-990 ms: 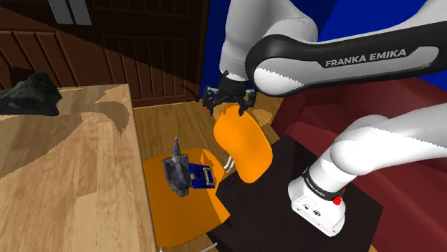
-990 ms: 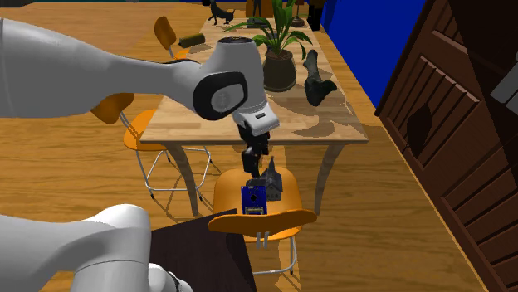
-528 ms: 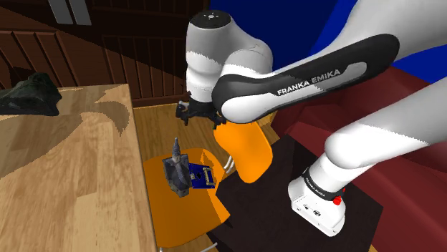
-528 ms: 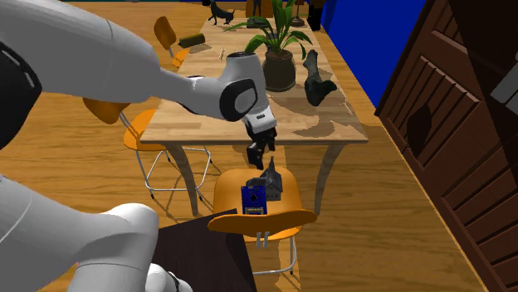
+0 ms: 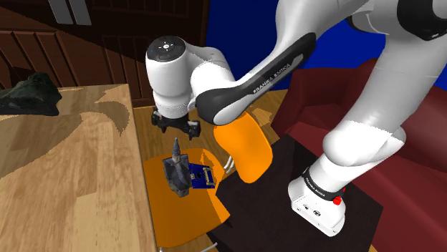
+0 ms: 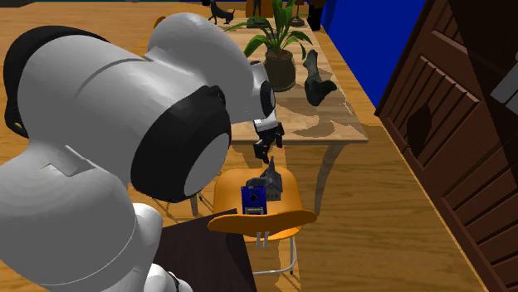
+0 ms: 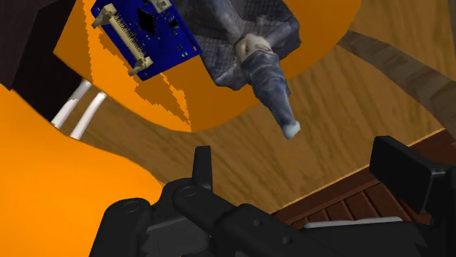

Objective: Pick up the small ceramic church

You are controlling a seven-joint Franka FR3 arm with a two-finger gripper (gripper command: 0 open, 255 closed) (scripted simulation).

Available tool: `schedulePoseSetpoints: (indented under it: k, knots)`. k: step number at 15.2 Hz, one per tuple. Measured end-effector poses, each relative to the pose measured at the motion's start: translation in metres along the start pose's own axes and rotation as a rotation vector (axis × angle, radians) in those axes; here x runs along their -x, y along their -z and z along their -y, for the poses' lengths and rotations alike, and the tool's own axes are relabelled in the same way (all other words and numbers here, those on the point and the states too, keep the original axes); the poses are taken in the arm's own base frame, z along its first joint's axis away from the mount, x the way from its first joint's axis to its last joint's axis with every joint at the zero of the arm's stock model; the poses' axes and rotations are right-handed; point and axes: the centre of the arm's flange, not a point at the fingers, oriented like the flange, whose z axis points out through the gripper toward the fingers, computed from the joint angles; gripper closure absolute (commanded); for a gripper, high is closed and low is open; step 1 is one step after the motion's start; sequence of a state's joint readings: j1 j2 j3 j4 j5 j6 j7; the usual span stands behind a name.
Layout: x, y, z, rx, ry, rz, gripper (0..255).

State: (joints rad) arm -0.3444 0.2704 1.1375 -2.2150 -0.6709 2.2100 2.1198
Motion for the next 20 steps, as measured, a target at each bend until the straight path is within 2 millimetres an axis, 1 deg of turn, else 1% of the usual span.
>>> schedulePoseSetpoints:
  k: [5, 7, 8, 18, 20]
  knots:
    - [0.007, -0.027, 0.003, -0.002, -0.008, -0.006, 0]
    - [0.010, -0.033, 0.002, -0.002, -0.008, -0.006, 0]
    - [0.010, -0.034, 0.001, -0.002, -0.007, -0.007, 255]
    - [0.011, -0.035, 0.001, -0.003, -0.008, -0.007, 255]
    - [0.009, -0.029, 0.002, -0.002, -0.008, -0.007, 255]
